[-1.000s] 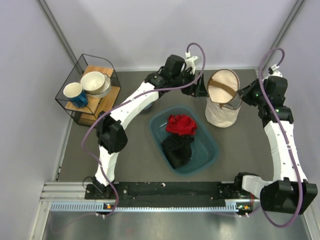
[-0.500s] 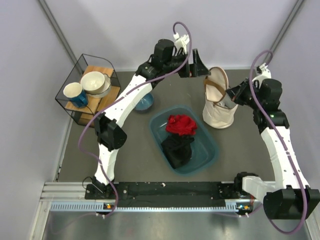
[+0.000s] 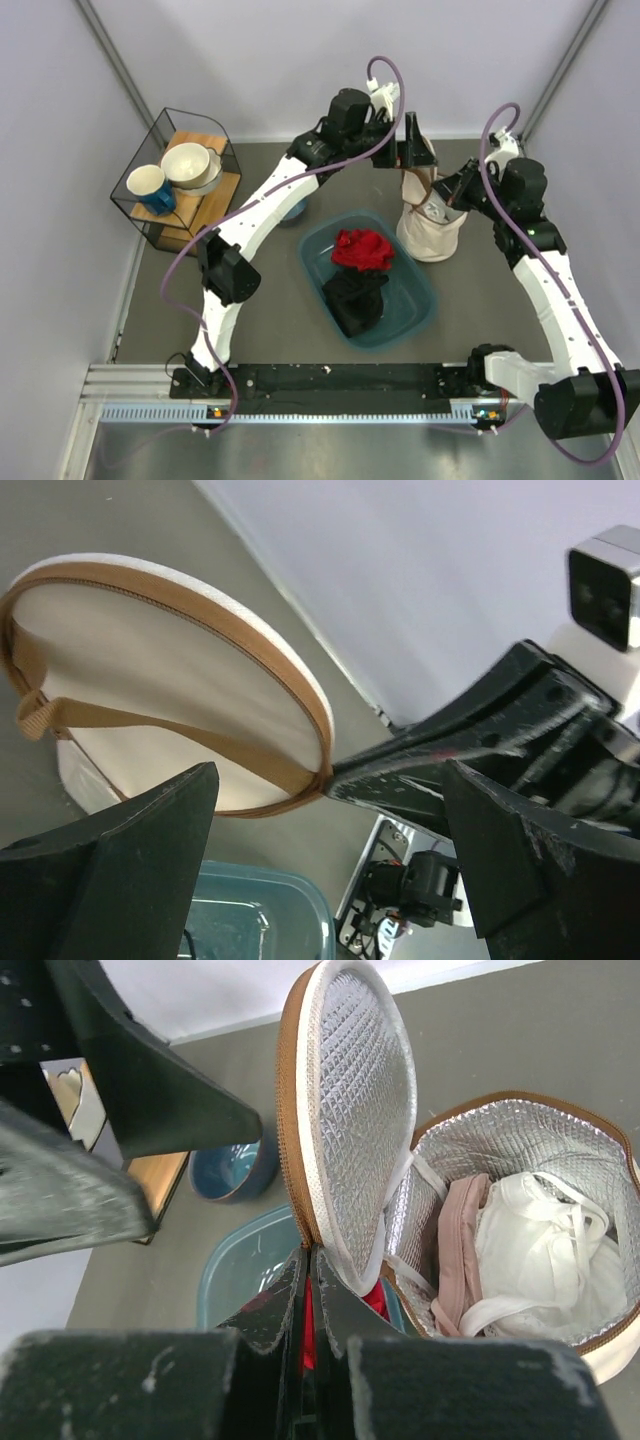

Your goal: Unzip the laundry bag and remove the bra

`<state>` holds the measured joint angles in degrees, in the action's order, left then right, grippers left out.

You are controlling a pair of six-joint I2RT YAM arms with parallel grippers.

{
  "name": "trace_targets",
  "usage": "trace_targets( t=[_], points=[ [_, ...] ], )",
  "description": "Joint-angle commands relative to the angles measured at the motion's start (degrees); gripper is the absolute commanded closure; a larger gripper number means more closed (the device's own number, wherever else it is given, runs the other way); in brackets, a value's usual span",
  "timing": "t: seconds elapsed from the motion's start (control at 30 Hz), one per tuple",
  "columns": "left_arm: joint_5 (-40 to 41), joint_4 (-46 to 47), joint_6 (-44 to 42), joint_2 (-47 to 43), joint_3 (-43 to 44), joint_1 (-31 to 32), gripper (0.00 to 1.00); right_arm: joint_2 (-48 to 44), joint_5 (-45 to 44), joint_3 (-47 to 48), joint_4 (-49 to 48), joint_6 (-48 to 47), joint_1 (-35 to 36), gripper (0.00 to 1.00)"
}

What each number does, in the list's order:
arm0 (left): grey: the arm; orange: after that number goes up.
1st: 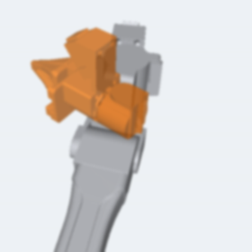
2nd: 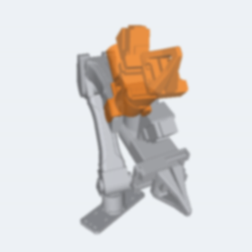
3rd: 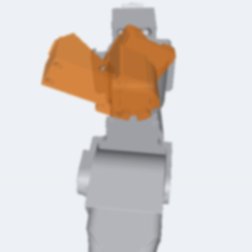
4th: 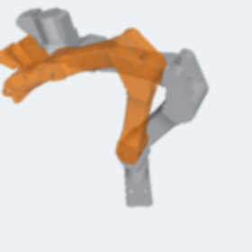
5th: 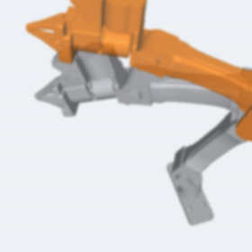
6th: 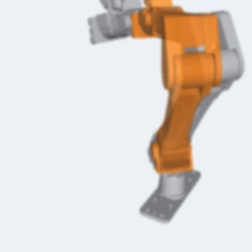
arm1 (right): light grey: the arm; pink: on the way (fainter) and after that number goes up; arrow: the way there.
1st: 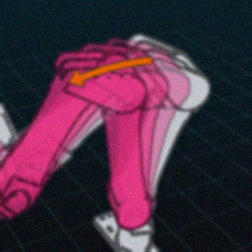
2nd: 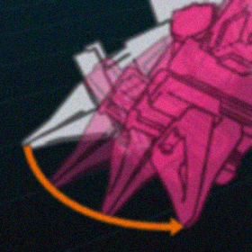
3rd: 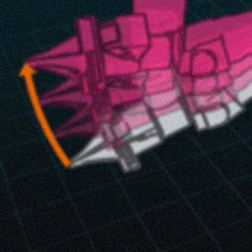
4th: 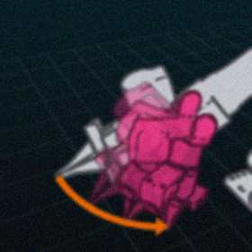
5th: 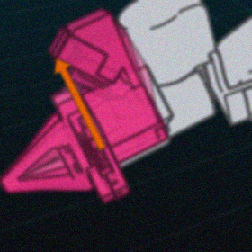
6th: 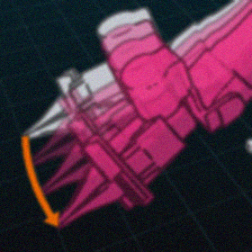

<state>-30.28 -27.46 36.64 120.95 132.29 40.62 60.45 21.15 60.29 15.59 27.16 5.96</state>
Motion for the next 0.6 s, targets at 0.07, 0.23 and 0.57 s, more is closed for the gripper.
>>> trace_targets(
  t=[0.07, 0.23, 0.57],
  points=[
    [4.62, -4.09, -3.51, 2.8, 4.9, 0.25, 0.01, 1.16, 1.62, 0.0, -3.91, -0.96, 2.48, 1.0],
    [7.86, -5.58, -5.0, 4.21, 5.17, 0.77, 0.01, 1.78, 1.35, 0.18, -3.82, -1.14, 3.62, 1.0],
    [10.42, -5.32, -6.67, 4.83, 5.08, 0.86, 1.0, 2.83, -1.79, 1.14, -0.4, -2.02, 3.71, 1.0]
  ],
)
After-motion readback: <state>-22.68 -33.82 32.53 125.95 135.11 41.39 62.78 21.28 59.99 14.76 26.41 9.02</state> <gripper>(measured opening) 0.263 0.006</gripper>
